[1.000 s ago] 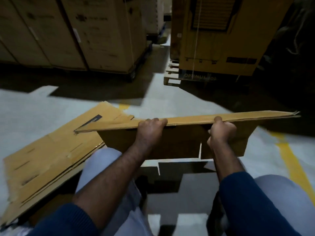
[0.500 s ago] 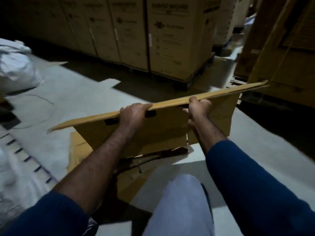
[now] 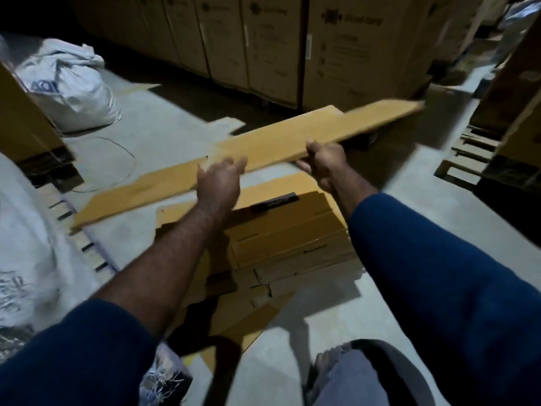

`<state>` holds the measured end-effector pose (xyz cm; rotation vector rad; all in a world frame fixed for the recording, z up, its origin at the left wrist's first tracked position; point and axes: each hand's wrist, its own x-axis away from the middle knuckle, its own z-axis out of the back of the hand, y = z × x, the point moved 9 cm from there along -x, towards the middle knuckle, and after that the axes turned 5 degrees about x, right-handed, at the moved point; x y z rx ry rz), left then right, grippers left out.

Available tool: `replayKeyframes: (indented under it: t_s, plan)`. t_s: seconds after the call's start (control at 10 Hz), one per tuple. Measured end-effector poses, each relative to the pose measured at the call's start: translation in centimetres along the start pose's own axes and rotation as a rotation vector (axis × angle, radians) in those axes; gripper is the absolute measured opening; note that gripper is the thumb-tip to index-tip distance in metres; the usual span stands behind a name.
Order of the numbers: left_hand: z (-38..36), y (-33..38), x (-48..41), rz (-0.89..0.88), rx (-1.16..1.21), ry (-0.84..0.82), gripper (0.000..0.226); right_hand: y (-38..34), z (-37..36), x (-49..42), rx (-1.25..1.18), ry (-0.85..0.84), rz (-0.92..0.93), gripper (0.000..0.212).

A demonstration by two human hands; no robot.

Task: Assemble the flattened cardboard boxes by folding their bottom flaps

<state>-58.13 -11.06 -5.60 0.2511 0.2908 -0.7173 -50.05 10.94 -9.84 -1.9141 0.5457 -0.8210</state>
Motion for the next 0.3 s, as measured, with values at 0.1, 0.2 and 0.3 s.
replayKeyframes:
  t_s: [0.1, 0.2, 0.3]
  plan:
    - [-7.2, 0.9, 4.4, 0.002, 0.009, -0.255, 0.048, 7.6, 4.8, -1.2, 0.115, 0.07, -0.259, 0.035]
    - [-13.7, 2.0, 9.0, 0.048, 0.004, -0.533, 0.049, 14.4, 11.1, 0.7, 0.433, 0.126, -0.462, 0.026]
    - [-16.8, 3.1, 11.8, 0.077, 0.007, -0.67, 0.057, 17.9, 14.4, 4.7, 0.761, 0.034, -0.475, 0.032]
